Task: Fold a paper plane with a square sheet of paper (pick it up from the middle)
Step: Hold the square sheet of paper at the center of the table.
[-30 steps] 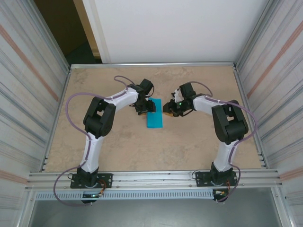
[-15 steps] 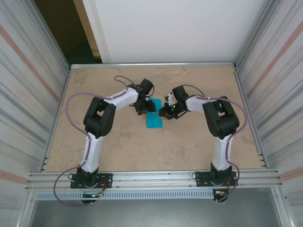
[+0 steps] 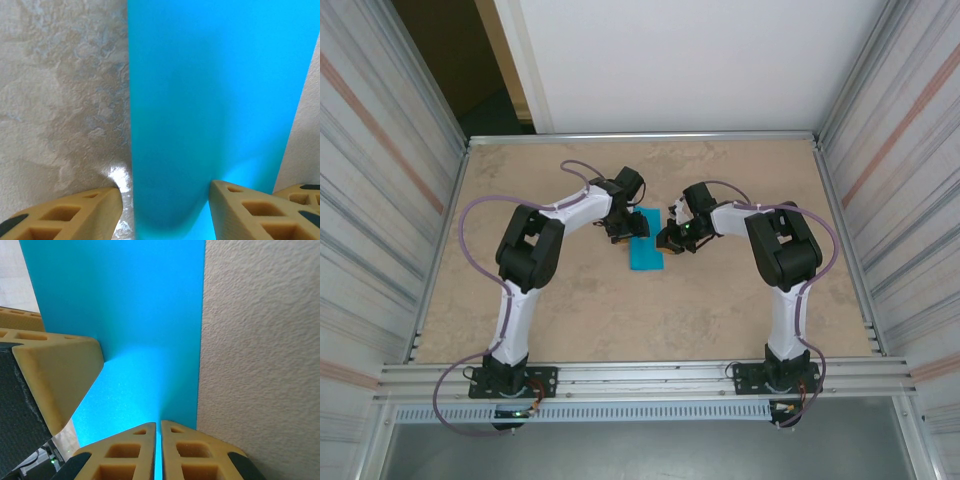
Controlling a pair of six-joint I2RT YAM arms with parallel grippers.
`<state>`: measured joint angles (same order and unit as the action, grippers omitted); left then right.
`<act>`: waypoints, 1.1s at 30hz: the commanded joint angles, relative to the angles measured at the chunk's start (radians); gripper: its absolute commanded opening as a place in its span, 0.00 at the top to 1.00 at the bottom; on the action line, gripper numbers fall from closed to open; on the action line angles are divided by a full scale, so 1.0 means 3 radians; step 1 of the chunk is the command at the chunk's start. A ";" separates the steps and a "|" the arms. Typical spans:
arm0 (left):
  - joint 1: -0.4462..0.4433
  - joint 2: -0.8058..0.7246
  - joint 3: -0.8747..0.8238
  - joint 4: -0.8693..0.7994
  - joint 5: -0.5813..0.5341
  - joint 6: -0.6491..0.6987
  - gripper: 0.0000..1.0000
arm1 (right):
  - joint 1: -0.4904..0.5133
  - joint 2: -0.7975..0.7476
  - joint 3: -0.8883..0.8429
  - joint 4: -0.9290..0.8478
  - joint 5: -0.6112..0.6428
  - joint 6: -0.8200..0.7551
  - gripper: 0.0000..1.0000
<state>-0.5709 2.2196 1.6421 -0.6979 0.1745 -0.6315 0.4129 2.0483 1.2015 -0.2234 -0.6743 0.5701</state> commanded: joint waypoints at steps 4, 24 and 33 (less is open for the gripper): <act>-0.0051 0.0473 -0.0418 -0.0142 -0.0023 0.0011 0.46 | 0.0043 0.0279 -0.0048 -0.0539 0.0449 -0.0085 0.91; -0.0064 -0.1029 -0.0596 0.0416 -0.0217 0.0123 0.31 | 0.0096 0.0519 0.0096 -0.0857 0.0860 -0.0241 0.97; -0.0109 -0.1109 -0.0977 0.1286 0.0694 0.0081 0.67 | 0.0097 0.0544 0.0112 -0.0878 0.0918 -0.0251 0.98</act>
<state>-0.5915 1.8748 1.3613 -0.3897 0.2840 -0.6067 0.4236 2.0869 1.2945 -0.3717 -0.6319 0.5137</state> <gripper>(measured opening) 0.348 0.044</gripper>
